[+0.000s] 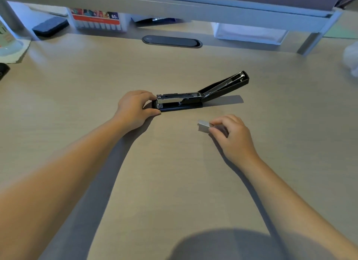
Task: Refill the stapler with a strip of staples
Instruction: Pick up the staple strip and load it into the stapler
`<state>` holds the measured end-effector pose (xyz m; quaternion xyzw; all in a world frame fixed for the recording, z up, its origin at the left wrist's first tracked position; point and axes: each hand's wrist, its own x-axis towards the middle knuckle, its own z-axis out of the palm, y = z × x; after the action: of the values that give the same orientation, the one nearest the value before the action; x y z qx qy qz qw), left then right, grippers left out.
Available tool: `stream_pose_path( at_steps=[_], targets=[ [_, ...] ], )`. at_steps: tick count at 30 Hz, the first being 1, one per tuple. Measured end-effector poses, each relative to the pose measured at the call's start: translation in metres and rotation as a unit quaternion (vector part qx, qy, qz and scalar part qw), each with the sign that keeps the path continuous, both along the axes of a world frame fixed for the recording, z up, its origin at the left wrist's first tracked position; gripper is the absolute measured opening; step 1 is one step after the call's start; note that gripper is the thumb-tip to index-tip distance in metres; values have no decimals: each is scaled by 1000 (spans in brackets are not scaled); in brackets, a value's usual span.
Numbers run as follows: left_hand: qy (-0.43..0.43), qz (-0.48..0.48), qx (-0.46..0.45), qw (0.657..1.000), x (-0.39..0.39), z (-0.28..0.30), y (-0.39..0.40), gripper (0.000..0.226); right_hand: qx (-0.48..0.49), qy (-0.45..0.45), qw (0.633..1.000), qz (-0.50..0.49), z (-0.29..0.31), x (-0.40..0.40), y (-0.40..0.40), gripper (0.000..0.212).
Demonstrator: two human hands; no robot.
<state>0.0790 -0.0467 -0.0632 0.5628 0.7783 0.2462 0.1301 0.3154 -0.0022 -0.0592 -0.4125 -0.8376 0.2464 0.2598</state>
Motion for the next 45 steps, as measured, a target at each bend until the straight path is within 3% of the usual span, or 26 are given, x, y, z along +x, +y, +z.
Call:
stream_pose_path(
  at_steps=[10, 18, 28, 45],
  targets=[
    [30, -15, 17, 999, 41, 2, -72, 38, 64, 86, 992, 67, 9, -2, -50, 16],
    [21, -35, 3, 999, 60, 4, -120, 40, 123, 20, 985, 116, 23, -17, -71, 21],
    [8, -46, 29, 998, 53, -5, -118, 39, 37, -3, 991, 127, 24, -22, -73, 18],
    [13, -41, 20, 999, 55, -3, -120, 41, 5, -10, 990, 143, 27, -19, -73, 15]
  ],
)
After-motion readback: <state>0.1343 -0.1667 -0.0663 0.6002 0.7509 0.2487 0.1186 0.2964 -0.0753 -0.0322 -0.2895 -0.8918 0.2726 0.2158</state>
